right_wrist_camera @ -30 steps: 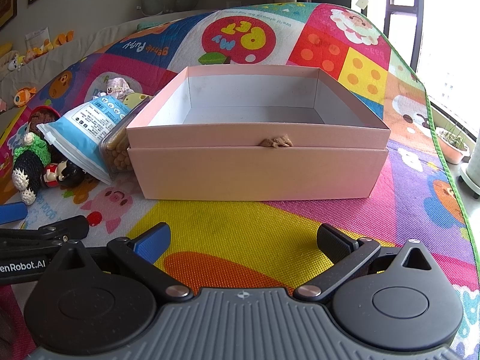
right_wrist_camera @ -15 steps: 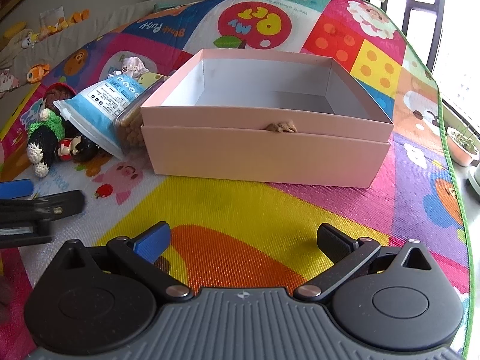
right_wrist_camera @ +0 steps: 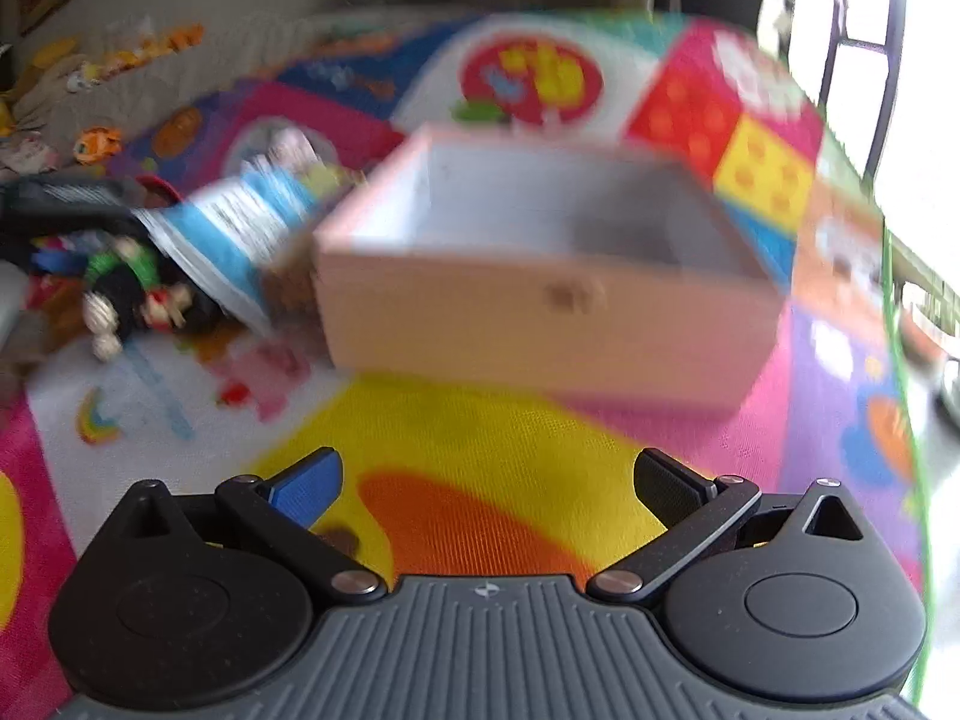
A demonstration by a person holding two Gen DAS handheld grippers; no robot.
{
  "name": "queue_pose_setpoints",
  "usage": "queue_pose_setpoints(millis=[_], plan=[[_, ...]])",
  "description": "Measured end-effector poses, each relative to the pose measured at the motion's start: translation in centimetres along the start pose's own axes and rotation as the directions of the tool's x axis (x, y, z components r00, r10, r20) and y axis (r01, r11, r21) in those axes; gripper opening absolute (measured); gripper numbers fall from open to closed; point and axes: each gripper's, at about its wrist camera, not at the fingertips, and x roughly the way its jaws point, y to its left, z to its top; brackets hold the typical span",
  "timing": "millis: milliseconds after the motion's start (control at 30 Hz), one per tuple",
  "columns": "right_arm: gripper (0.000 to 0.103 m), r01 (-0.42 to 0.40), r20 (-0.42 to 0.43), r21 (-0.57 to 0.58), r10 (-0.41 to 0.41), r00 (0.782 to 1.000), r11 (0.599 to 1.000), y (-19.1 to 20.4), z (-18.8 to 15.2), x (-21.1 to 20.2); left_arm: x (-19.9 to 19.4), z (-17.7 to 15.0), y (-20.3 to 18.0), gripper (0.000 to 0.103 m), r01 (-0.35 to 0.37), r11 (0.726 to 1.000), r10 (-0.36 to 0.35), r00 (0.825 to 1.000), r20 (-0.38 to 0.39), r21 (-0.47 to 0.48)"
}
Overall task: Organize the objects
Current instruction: 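Grasp the crocheted doll with the left tool while the right tool grasps the bread snack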
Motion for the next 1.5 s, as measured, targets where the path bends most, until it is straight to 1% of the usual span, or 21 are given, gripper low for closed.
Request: queue_pose_setpoints(millis=[33,100,167,267,333,400,467,533,600,667,700,733,767,867,967,1067,1100,1267,1367,1433,1500], plan=[[0.103,-0.003,0.039,-0.03,0.004,0.999,1.0,0.3,0.7,-0.8,0.5,0.0,0.0,0.085,0.019,1.0,-0.019,1.0,-0.008,-0.003],[0.103,-0.003,0.118,-0.101,0.015,0.993,0.995,1.4,2.6,-2.2,0.8,0.0,0.3,0.082,0.033,0.999,-0.033,0.999,0.0,-0.028],[0.103,-0.006,0.175,-0.197,0.041,0.984,0.98,3.3,5.1,-2.9,0.3,-0.2,0.9,0.07,0.055,0.998,-0.054,0.998,0.007,-0.036],[0.103,-0.084,0.179,-0.297,0.142,0.973,0.951,6.9,9.3,-1.9,-2.6,-0.6,2.3,0.066,0.132,0.99,-0.132,0.991,0.017,-0.043],[0.103,-0.17,0.135,-0.329,0.225,0.965,0.929,9.5,12.0,0.1,-4.9,-1.0,3.3,0.066,0.147,0.989,-0.146,0.988,0.042,-0.013],[0.1,-0.246,0.059,-0.327,0.279,0.958,0.913,12.1,14.2,2.9,-7.0,-1.4,4.5,0.066,0.133,0.991,-0.133,0.988,0.075,0.005],[0.085,-0.309,-0.05,-0.298,0.308,0.95,0.903,14.2,16.1,6.8,-8.4,-1.5,6.1,0.066,0.124,0.992,-0.122,0.988,0.091,-0.02],[0.083,-0.313,-0.162,-0.265,0.278,0.947,0.912,16.1,17.3,11.0,-9.7,-1.8,7.8,0.066,0.116,0.992,-0.111,0.988,0.104,-0.043],[0.083,-0.252,-0.188,-0.284,0.205,0.961,0.925,17.6,17.5,13.7,-10.9,-2.2,9.1,0.066,0.094,0.994,-0.087,0.989,0.12,-0.056],[0.078,-0.239,-0.214,-0.308,0.177,0.961,0.921,18.1,17.0,15.2,-11.7,-2.3,10.2,0.066,0.08,0.994,-0.071,0.99,0.124,-0.071],[0.069,-0.242,-0.219,-0.314,0.178,0.959,0.918,18.2,16.9,15.2,-12.0,-2.3,10.6,0.066,0.073,0.995,-0.064,0.99,0.126,-0.074],[0.049,-0.26,-0.241,-0.313,0.188,0.952,0.913,18.2,16.7,15.1,-12.4,-2.3,10.7,0.066,0.067,0.995,-0.057,0.99,0.129,-0.072],[0.043,-0.269,-0.256,-0.308,0.194,0.947,0.913,18.2,16.7,14.7,-12.7,-2.3,10.6,0.066,0.066,0.996,-0.056,0.989,0.133,-0.066],[0.033,-0.333,-0.205,-0.243,0.287,0.936,0.911,16.2,17.3,10.6,-13.8,-1.9,9.3,0.066,0.095,0.995,-0.088,0.985,0.146,-0.038],[0.032,-0.411,-0.12,-0.145,0.396,0.91,0.9,11.9,17.6,4.8,-14.2,-1.6,7.0,0.066,0.134,0.991,-0.132,0.98,0.148,0.001],[0.032,-0.46,-0.035,-0.08,0.459,0.888,0.884,6.4,16.1,-0.8,-14.4,-1.5,3.5,0.066,0.194,0.98,-0.199,0.971,0.13,0.046],[0.032,-0.46,-0.005,-0.065,0.461,0.887,0.885,4.2,15.0,-2.7,-14.3,-1.4,2.0,0.066,0.223,0.972,-0.23,0.966,0.117,0.067],[0.032,-0.348,0.101,0.018,0.345,0.933,0.937,-4.4,9.5,-8.3,-12.3,0.7,-6.8,0.066,0.348,0.917,-0.365,0.929,0.062,0.195],[0.032,-0.249,0.143,0.083,0.236,0.961,0.965,-8.3,7.0,-9.7,-9.1,2.8,-13.2,0.066,0.391,0.885,-0.408,0.913,0.017,0.252],[0.032,-0.188,0.158,0.107,0.17,0.973,0.976,-10.0,5.8,-10.2,-6.1,3.6,-16.7,0.066,0.391,0.887,-0.4,0.917,-0.018,0.246],[0.032,-0.172,0.154,0.136,0.15,0.977,0.976,-11.1,5.2,-10.0,-2.1,4.2,-19.9,0.067,0.347,0.903,-0.349,0.936,-0.041,0.252]])
